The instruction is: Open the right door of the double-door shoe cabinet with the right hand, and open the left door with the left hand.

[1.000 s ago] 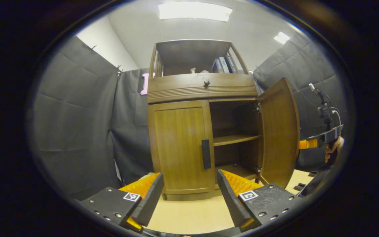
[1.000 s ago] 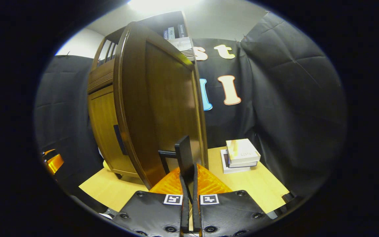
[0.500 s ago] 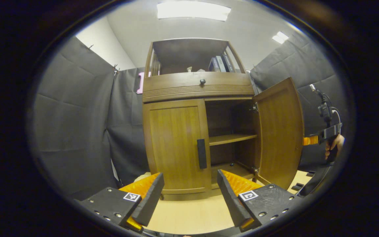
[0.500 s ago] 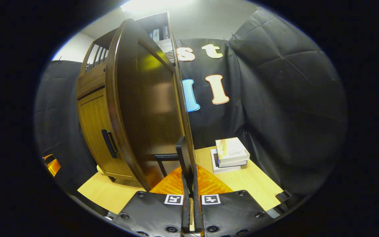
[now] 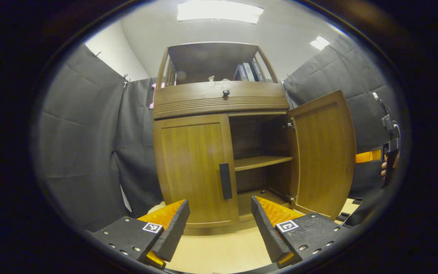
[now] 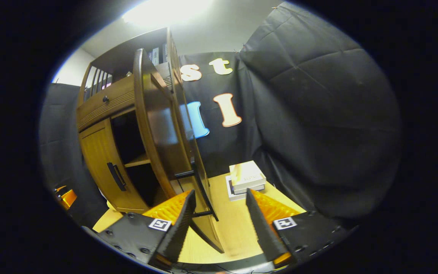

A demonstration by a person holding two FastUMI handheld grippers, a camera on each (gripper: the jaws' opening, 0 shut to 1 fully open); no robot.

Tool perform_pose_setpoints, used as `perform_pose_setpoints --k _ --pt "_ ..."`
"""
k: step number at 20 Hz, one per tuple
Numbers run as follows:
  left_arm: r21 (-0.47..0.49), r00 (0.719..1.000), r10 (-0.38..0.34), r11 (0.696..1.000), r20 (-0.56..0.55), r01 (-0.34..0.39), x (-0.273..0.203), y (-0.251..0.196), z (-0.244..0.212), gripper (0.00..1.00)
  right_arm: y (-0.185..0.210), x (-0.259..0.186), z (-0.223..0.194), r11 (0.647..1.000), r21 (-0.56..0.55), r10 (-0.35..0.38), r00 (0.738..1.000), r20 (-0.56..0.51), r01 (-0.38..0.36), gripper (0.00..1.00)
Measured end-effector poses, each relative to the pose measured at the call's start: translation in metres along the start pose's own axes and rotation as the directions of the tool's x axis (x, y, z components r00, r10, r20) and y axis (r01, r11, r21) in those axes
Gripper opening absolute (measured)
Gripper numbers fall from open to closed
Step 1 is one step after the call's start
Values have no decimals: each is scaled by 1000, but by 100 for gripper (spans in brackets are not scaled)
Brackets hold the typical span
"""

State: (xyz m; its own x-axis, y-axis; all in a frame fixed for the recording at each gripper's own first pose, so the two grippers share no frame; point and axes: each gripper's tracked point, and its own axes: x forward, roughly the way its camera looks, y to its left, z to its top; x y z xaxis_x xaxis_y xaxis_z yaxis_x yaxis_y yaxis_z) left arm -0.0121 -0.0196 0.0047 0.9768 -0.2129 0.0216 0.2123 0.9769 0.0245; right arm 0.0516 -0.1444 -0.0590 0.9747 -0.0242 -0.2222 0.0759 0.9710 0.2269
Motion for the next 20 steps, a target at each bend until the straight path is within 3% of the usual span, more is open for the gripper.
perform_pose_setpoints --k 3,6,7,8,9,11,12,13,14,20 --pt "-12 1000 -21 1000 -3 21 1 -6 2 94 -19 -19 2 998 -41 -45 999 14 46 98" --pt "-9 1000 -30 999 -2 30 5 -7 4 94 -22 -38 8 992 -96 -79 996 40 82 98" --pt "-7 1000 -31 999 -3 31 8 -6 5 94 -23 -43 10 990 -107 -89 995 50 94 92" --pt "-5 1000 -30 1000 -3 30 9 -6 4 93 -24 -49 10 988 -117 -98 994 57 104 92" --pt "-5 1000 -29 1000 -6 29 11 -6 4 93 -24 -54 10 986 -126 -105 993 62 112 98" --pt "-10 1000 -22 1000 -18 22 14 -5 4 93 -25 -60 9 982 -143 -116 991 70 125 98" --pt "-15 999 -20 1000 -25 19 15 -5 3 93 -25 -63 8 980 -150 -123 990 71 133 92" --pt "-21 999 -16 1000 -32 16 16 -5 2 93 -26 -65 7 979 -153 -128 989 71 137 92" --pt "-28 999 -12 1000 -39 11 18 -5 1 93 -27 -67 5 978 -152 -133 989 70 142 98" --pt "-54 996 13 998 -88 -18 27 -2 -7 94 -38 -76 -6 971 -153 -178 983 42 182 98"
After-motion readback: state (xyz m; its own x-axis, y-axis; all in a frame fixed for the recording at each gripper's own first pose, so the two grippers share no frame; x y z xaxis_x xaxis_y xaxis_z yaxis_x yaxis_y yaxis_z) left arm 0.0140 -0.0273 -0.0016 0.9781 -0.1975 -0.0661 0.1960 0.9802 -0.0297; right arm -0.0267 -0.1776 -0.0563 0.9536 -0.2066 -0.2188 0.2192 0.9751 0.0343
